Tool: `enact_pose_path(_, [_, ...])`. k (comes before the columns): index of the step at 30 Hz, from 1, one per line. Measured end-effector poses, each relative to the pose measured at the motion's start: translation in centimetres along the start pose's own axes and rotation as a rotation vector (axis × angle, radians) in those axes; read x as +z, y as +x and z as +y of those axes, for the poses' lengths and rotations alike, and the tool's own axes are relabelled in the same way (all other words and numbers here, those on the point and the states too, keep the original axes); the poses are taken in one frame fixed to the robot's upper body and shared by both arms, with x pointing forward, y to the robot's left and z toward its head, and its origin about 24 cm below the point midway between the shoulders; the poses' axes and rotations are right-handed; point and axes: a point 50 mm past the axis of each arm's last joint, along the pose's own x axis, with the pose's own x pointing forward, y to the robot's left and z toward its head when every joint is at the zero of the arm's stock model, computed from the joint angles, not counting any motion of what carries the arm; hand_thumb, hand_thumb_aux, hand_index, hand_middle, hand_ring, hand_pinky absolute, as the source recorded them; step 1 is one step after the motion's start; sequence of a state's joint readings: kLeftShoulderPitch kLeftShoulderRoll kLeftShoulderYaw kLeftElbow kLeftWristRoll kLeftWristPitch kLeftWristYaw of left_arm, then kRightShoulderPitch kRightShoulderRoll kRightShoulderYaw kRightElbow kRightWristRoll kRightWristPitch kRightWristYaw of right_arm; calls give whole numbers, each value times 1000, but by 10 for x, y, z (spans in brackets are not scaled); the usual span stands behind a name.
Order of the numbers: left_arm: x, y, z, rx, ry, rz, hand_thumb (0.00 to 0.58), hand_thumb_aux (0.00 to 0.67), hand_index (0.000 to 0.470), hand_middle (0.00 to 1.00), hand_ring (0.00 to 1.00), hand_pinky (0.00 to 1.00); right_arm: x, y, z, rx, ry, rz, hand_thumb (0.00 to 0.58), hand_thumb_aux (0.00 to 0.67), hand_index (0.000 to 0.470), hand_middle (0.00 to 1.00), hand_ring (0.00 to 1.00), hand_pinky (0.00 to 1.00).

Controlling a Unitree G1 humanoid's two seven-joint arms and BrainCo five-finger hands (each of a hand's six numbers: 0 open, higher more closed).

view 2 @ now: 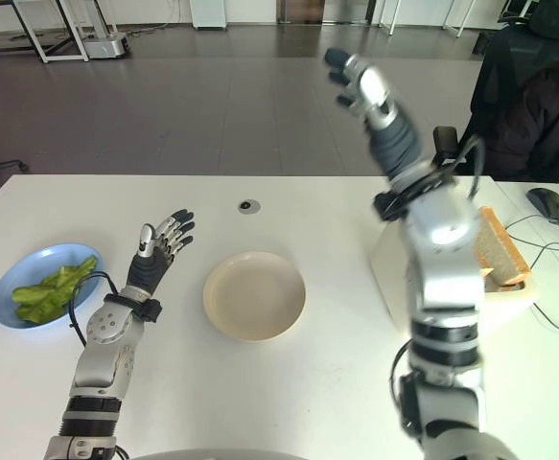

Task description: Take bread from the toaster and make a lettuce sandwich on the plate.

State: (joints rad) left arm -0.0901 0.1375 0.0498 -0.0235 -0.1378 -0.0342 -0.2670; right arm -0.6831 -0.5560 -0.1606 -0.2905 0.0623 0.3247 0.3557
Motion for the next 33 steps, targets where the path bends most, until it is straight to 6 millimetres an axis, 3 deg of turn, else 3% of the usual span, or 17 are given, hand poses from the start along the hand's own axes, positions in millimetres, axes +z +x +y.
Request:
enact_pose_path(2, [1,0,1,4,5,-4,0,0,0,0,0,0,15,0,-29,-18,-176,4,0,0,0,0,0,0])
enact_pose_path(6, [6,-2,11,37,31,-15,0,0,0,0,0,0,6,-5,-63,2,-496,155,0,0,0,0,0,0])
enact_pose_path(9, [7,-3,15,53,39,-17,0,0,0,0,0,0,-11,-13,-93,32,-836,341,0,0,0,0,0,0])
enact_pose_path(12, [8,-3,16,60,41,-20,0,0,0,0,0,0,-35,-28,-102,174,-975,501,0,0,0,0,0,0])
enact_pose_path(16, [9,-3,16,68,43,-24,0,0,0,0,0,0,-65,-53,-94,368,-994,640,0,0,0,0,0,0])
enact_pose_path(23, [9,-4,17,77,44,-24,0,0,0,0,0,0,-83,-76,-89,532,-997,772,0,0,0,0,0,0])
enact_pose_path(33, [10,-5,17,80,46,-29,0,0,0,0,0,0,-88,-93,-110,531,-1053,889,0,0,0,0,0,0])
